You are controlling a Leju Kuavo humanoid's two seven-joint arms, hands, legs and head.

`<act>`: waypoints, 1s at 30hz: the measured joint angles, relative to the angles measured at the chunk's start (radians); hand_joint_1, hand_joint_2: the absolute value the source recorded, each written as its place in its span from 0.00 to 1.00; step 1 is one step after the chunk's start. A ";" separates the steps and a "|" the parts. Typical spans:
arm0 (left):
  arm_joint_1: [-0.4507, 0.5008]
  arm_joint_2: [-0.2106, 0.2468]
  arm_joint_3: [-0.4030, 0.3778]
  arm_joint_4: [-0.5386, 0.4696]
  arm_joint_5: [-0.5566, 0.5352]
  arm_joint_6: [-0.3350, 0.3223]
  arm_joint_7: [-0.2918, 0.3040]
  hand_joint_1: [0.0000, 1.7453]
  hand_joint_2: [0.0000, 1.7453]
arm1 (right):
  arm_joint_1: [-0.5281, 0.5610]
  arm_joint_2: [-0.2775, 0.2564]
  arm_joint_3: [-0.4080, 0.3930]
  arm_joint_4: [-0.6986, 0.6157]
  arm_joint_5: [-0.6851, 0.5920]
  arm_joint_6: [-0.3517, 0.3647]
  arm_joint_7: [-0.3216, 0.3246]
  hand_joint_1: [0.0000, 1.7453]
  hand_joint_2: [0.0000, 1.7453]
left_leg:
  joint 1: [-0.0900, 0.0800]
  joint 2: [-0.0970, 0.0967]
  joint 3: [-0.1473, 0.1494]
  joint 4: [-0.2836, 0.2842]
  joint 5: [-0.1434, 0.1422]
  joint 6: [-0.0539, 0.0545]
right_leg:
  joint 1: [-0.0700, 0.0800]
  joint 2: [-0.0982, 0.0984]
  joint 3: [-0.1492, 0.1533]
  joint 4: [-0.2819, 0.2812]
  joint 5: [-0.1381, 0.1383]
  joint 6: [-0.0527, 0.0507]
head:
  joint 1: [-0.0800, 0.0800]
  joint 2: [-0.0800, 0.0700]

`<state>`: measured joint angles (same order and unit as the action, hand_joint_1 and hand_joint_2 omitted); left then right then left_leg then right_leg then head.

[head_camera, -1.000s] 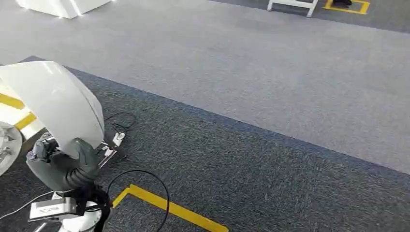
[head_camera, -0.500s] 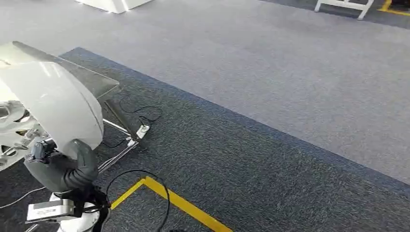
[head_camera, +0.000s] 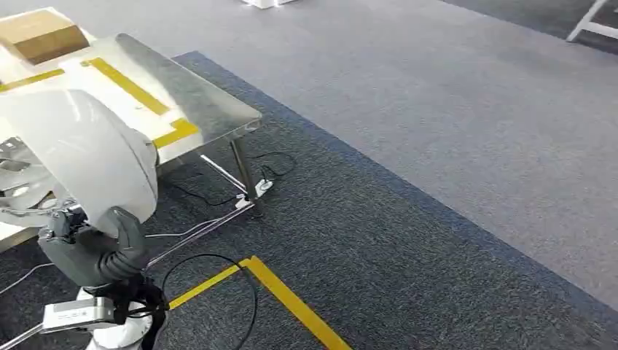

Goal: Take the parts from the cabinet and place them on the table.

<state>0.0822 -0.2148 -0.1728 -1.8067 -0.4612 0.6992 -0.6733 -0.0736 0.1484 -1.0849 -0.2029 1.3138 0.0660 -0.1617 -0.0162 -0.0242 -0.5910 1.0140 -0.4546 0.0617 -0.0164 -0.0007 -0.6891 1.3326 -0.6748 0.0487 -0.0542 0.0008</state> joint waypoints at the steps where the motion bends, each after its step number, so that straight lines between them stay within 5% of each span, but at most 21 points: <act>1: 0.000 0.000 0.000 0.000 0.000 0.000 0.000 1.00 1.00 | 0.001 0.000 0.000 0.000 0.000 0.000 -0.001 0.00 1.00 | 0.000 -0.017 0.002 0.001 0.000 0.000 | 0.000 0.000 -0.004 -0.018 0.033 -0.001 | -0.001 0.000; 3: 0.000 0.000 0.001 0.000 0.000 0.000 0.000 1.00 1.00 | 0.000 -0.001 0.000 0.000 0.000 0.001 -0.002 0.00 1.00 | 0.001 -0.046 0.006 0.003 -0.002 -0.003 | -0.001 0.007 0.044 -0.151 0.130 -0.004 | 0.000 0.000; 4: -0.001 0.000 0.000 0.000 0.000 0.000 0.000 1.00 1.00 | 0.000 -0.003 0.000 0.000 0.000 0.001 -0.003 0.00 1.00 | 0.001 -0.059 0.007 0.006 -0.004 -0.006 | -0.004 0.036 0.086 -0.253 0.183 -0.008 | 0.000 0.000; 5: -0.001 0.000 0.000 0.000 0.000 0.000 0.000 1.00 1.00 | 0.000 -0.004 0.000 0.000 0.000 0.002 -0.003 0.00 1.00 | -0.001 -0.068 0.002 0.012 -0.008 -0.012 | -0.010 0.102 0.106 -0.297 0.174 -0.011 | -0.001 0.000; 6: -0.002 0.000 0.000 0.000 0.000 0.000 0.000 1.00 1.00 | -0.001 -0.003 0.000 0.000 0.000 0.002 -0.004 0.00 1.00 | -0.001 -0.082 -0.006 0.019 -0.009 -0.017 | -0.013 0.098 0.117 -0.312 0.172 -0.011 | -0.004 0.000; 9: 0.000 0.000 0.002 0.000 0.000 0.000 0.000 1.00 1.00 | 0.000 -0.003 0.000 0.000 0.003 0.006 -0.007 0.00 1.00 | 0.008 -0.115 -0.012 0.012 0.000 -0.036 | -0.005 0.065 0.121 -0.313 0.175 -0.024 | -0.002 0.000; 10: 0.001 0.001 0.001 0.000 -0.001 0.000 0.000 1.00 1.00 | -0.001 0.002 0.000 0.000 0.006 0.007 -0.009 0.00 1.00 | 0.007 -0.108 -0.014 0.021 -0.007 -0.040 | -0.015 0.045 0.126 -0.321 0.179 -0.031 | -0.001 0.000; 12: -0.004 0.003 0.001 0.000 -0.001 0.000 0.000 1.00 1.00 | 0.000 -0.002 0.000 0.000 0.006 0.006 -0.012 0.00 1.00 | 0.005 -0.015 -0.053 0.111 -0.067 -0.057 | -0.012 0.020 0.134 -0.324 0.175 -0.040 | -0.018 0.000; 15: 0.000 0.005 0.002 0.000 -0.001 0.000 0.001 1.00 1.00 | 0.004 -0.003 0.000 0.000 0.006 0.006 -0.012 0.00 1.00 | 0.019 0.012 -0.150 0.310 -0.142 -0.071 | -0.011 -0.025 0.137 -0.324 0.168 -0.042 | -0.018 0.000; 16: 0.000 0.006 0.002 0.000 -0.001 0.000 0.002 1.00 1.00 | 0.003 -0.002 0.000 0.000 0.007 0.006 -0.012 0.00 1.00 | 0.022 0.014 -0.149 0.306 -0.126 -0.074 | -0.011 -0.040 0.140 -0.323 0.166 -0.041 | -0.019 0.000; 18: 0.000 0.008 0.001 0.000 -0.001 0.000 0.002 1.00 1.00 | 0.002 -0.002 0.000 0.000 0.008 0.007 -0.012 0.00 1.00 | 0.025 0.024 -0.090 0.190 -0.049 -0.074 | -0.012 -0.065 0.148 -0.323 0.160 -0.037 | -0.018 0.000; 19: 0.000 0.008 0.002 0.000 -0.001 0.000 0.002 1.00 1.00 | 0.002 -0.002 0.000 0.000 0.008 0.008 -0.012 0.00 1.00 | 0.024 0.044 -0.041 0.095 -0.004 -0.070 | -0.012 -0.077 0.155 -0.324 0.156 -0.033 | -0.019 0.000; 20: -0.002 0.008 0.002 0.000 -0.001 0.000 0.001 1.00 1.00 | 0.002 -0.002 0.000 0.000 0.008 0.008 -0.012 0.00 1.00 | 0.017 0.094 -0.005 0.026 -0.004 -0.064 | -0.012 -0.087 0.162 -0.325 0.152 -0.028 | -0.017 0.000; 21: -0.003 0.008 0.001 0.000 -0.001 0.000 0.002 1.00 1.00 | 0.002 -0.002 0.000 0.000 0.008 0.008 -0.013 0.00 1.00 | 0.003 0.107 -0.002 0.014 -0.012 -0.058 | -0.003 -0.096 0.161 -0.322 0.148 -0.021 | -0.020 0.000; 25: 0.000 0.008 0.003 -0.001 -0.001 0.000 0.001 1.00 1.00 | -0.006 -0.002 0.000 0.000 0.008 0.008 -0.013 0.00 1.00 | 0.009 0.057 -0.001 0.004 -0.007 -0.029 | -0.004 -0.138 0.178 -0.336 0.138 0.005 | -0.019 0.000; 27: -0.003 0.006 0.002 0.000 -0.002 0.001 0.001 1.00 1.00 | -0.010 -0.002 0.000 0.000 0.008 0.008 -0.014 0.00 1.00 | 0.014 0.042 0.004 -0.002 -0.005 -0.019 | -0.009 -0.041 0.147 -0.270 0.092 0.007 | -0.006 0.000; 28: -0.004 0.006 0.000 0.000 -0.003 0.001 0.001 1.00 1.00 | -0.009 -0.002 0.000 0.000 0.008 0.008 -0.014 0.00 1.00 | 0.014 0.029 0.003 -0.001 -0.005 -0.014 | -0.008 -0.015 0.100 -0.178 0.051 0.007 | -0.002 0.000; 30: -0.003 0.006 0.000 0.000 -0.003 0.000 0.001 1.00 1.00 | -0.003 -0.002 0.000 0.000 0.009 0.009 -0.014 0.00 1.00 | 0.010 0.003 0.003 -0.001 -0.007 -0.010 | -0.008 -0.003 0.020 -0.039 0.008 0.007 | -0.003 0.000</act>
<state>0.0792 -0.2083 -0.1732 -1.8070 -0.4639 0.6992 -0.6725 -0.0770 0.1461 -1.0849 -0.2029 1.3226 0.0752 -0.1762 -0.0061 -0.0213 -0.5875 1.0134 -0.4614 0.0518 -0.0241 -0.0036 -0.6693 1.2936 -0.6672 0.0561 -0.0569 0.0008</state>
